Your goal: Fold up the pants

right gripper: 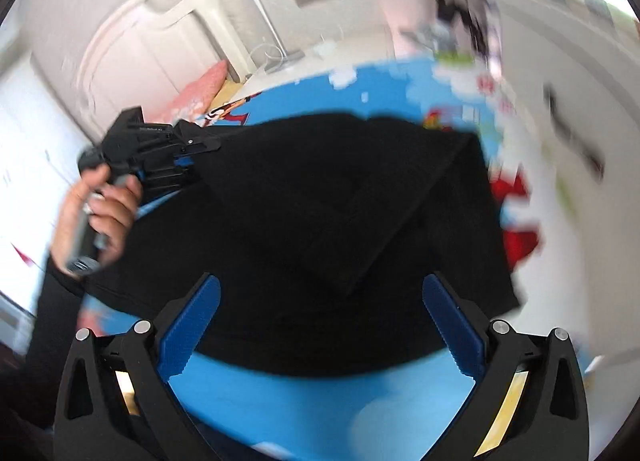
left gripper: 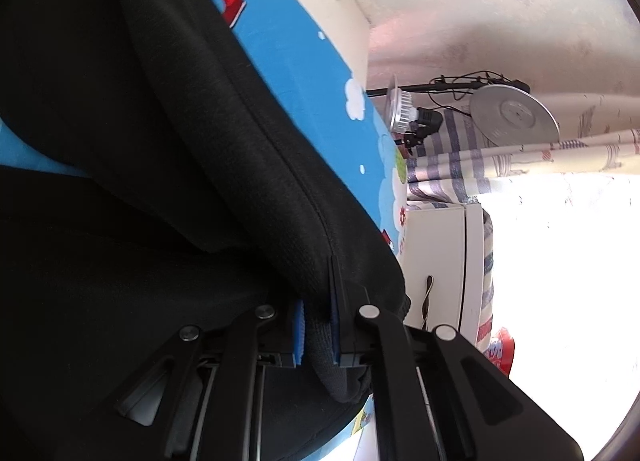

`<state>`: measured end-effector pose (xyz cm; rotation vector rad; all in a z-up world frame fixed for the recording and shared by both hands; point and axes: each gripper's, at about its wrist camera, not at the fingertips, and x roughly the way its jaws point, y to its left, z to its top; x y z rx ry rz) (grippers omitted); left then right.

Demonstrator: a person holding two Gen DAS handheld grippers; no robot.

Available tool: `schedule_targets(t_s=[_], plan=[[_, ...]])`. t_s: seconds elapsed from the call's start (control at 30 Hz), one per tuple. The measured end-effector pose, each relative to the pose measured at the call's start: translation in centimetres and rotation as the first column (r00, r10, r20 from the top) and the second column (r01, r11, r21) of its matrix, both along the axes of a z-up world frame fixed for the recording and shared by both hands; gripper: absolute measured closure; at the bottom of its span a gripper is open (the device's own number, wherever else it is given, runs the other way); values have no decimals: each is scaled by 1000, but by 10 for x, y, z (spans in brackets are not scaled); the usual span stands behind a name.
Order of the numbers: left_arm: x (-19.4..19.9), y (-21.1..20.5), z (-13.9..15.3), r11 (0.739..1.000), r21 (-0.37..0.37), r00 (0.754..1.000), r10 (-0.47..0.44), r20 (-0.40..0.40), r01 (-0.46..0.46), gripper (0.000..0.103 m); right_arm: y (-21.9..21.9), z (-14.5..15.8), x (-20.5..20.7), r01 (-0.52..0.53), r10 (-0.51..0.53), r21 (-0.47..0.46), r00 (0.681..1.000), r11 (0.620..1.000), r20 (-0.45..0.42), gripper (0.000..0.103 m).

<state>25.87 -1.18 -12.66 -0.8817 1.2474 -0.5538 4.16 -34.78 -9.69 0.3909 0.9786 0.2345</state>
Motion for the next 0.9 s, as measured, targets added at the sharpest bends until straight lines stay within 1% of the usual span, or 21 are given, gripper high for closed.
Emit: schedule_targets(t_s=[0.03,0.07,0.1,0.13,0.2,0.37,0.47,0.5,0.53,0.57,0.6,0.63,0.67,0.7,0.73,0.77,0.8,0.9], plan=[[0,-1,3,1000,-1,1000,-3,7,3,94,-2,-2,-1,29,-28,43,999,999,-23,4],[-1,1,6,1000,-2,1000,-6,15,7,94,-4,-6,-2,49,-44,102,998,994,-45,7],[-1,0,11,1000,1,1000,-10,30,10,94,-5,-10,-1,63,-55,138,997,988,-62,13],[-1,0,14,1000,6,999,-13,40,12,94,-5,-12,2,85,-73,154,994,984,-81,15],[-3,0,17,1000,7,999,-14,45,14,94,-5,-19,11,128,-113,154,988,980,-103,16],[-10,11,13,1000,6,999,-16,38,16,94,1,-38,38,152,-127,165,980,975,-156,26],[-10,8,13,1000,1,999,-19,42,19,94,-2,-46,50,180,-150,165,973,970,-177,28],[-9,7,13,1000,0,999,-20,44,20,94,-3,-48,54,181,-150,169,972,969,-179,31],[-9,7,13,1000,-1,999,-20,44,20,94,-4,-51,56,183,-152,168,971,969,-183,34],[-9,7,12,1000,-2,999,-21,45,22,94,-4,-54,58,194,-160,167,967,967,-198,48],[-9,7,11,1000,-1,999,-23,47,23,94,-4,-57,60,195,-157,176,965,965,-212,56],[-10,7,11,1000,2,999,-20,49,20,94,-4,-58,62,204,-166,163,961,965,-222,58],[-11,8,10,1000,6,999,-21,48,20,94,-5,-57,63,206,-169,159,962,966,-216,69],[-12,9,11,1000,7,999,-19,49,19,94,-5,-53,62,204,-173,145,964,968,-204,88],[-13,10,12,1000,12,999,-17,52,17,94,-5,-47,61,202,-176,129,967,971,-187,88],[-16,12,14,1000,14,999,-17,51,16,94,-9,-39,61,198,-171,149,970,969,-174,89],[-20,14,18,1000,16,998,-11,54,11,94,-12,-32,60,193,-169,149,973,970,-158,89],[-38,14,38,1000,25,995,-15,96,13,94,-16,-4,60,172,-161,138,983,975,-90,90]])
